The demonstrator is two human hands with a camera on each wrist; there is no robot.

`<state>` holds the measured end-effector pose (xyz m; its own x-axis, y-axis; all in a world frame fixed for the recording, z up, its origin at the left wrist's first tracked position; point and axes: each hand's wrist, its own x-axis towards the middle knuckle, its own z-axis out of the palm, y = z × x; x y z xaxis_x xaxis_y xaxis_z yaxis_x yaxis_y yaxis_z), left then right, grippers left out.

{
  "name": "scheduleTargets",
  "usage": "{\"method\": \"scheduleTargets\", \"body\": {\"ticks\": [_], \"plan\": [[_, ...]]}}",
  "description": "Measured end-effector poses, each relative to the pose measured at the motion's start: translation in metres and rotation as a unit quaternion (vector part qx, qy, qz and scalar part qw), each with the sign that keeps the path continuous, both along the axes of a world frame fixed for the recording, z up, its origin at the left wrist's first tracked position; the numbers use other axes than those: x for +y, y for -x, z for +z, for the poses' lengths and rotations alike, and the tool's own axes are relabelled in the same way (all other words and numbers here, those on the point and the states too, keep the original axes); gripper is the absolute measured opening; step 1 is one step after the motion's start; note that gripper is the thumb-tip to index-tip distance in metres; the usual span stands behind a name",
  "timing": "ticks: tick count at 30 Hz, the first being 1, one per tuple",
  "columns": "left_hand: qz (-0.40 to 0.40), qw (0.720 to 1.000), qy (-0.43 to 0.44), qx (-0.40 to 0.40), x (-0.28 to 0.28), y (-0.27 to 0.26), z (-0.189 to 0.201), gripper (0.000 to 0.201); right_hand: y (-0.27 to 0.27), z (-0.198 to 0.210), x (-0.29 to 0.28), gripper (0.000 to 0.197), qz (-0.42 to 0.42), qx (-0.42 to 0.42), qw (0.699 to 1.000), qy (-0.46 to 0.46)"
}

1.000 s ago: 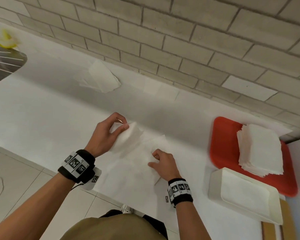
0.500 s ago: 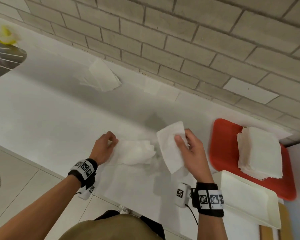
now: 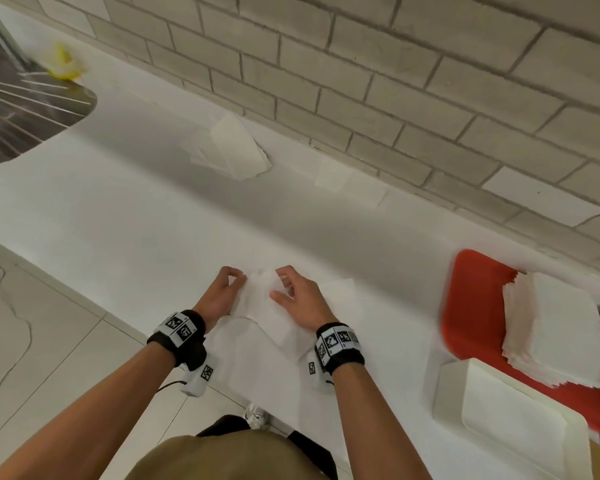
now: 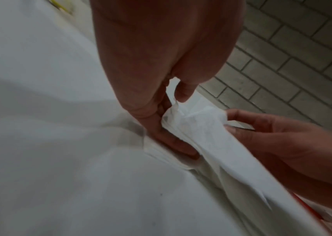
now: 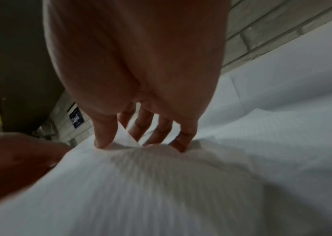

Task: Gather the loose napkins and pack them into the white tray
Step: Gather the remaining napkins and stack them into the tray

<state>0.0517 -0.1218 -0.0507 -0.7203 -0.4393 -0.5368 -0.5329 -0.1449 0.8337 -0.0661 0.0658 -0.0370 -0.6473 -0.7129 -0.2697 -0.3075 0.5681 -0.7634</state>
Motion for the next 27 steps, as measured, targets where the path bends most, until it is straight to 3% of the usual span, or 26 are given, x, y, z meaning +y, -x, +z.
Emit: {"method": "scheduleTargets", "body": {"ticks": [2,4,7,11,14,18,20,23,25,27], "plan": [[0.007,1.000,-0.014,0.010,-0.003,-0.004,-0.001,0.020,-0.011,-0.006,-0.002,0.066,-0.047,0.113,0.991,-0.052],[-0.002,0.999,-0.026,0.028,-0.005,-0.007,0.000,0.024,-0.032,0.000,-0.002,0.083,-0.085,0.214,0.972,-0.047],[-0.046,0.997,0.005,0.057,-0.008,-0.011,-0.001,0.039,-0.069,-0.003,0.000,0.094,-0.024,0.282,0.956,-0.076],[-0.066,0.993,0.063,0.073,-0.013,-0.010,-0.004,0.032,-0.091,-0.029,0.010,0.086,0.001,0.247,0.957,-0.148],[-0.096,0.987,0.100,0.075,-0.017,-0.011,-0.002,0.019,-0.083,-0.027,0.022,0.060,-0.028,0.211,0.967,-0.137],[-0.101,0.987,0.100,0.075,-0.022,-0.016,-0.007,0.019,-0.056,-0.001,0.040,0.034,-0.010,0.135,0.987,-0.090],[-0.090,0.991,0.078,0.065,-0.024,-0.018,-0.012,0.019,-0.043,0.020,0.044,0.037,0.006,0.104,0.991,-0.082],[-0.056,0.996,0.027,0.068,-0.021,-0.019,-0.012,0.014,-0.026,0.047,0.041,0.038,0.003,0.145,0.987,-0.070],[-0.020,0.998,-0.011,0.059,-0.018,-0.017,-0.009,0.027,-0.021,0.059,0.032,0.037,-0.030,0.192,0.981,0.010],[0.011,0.998,-0.052,0.034,-0.016,-0.013,-0.003,0.037,-0.022,0.060,0.025,0.050,-0.018,0.231,0.970,0.079]]}}
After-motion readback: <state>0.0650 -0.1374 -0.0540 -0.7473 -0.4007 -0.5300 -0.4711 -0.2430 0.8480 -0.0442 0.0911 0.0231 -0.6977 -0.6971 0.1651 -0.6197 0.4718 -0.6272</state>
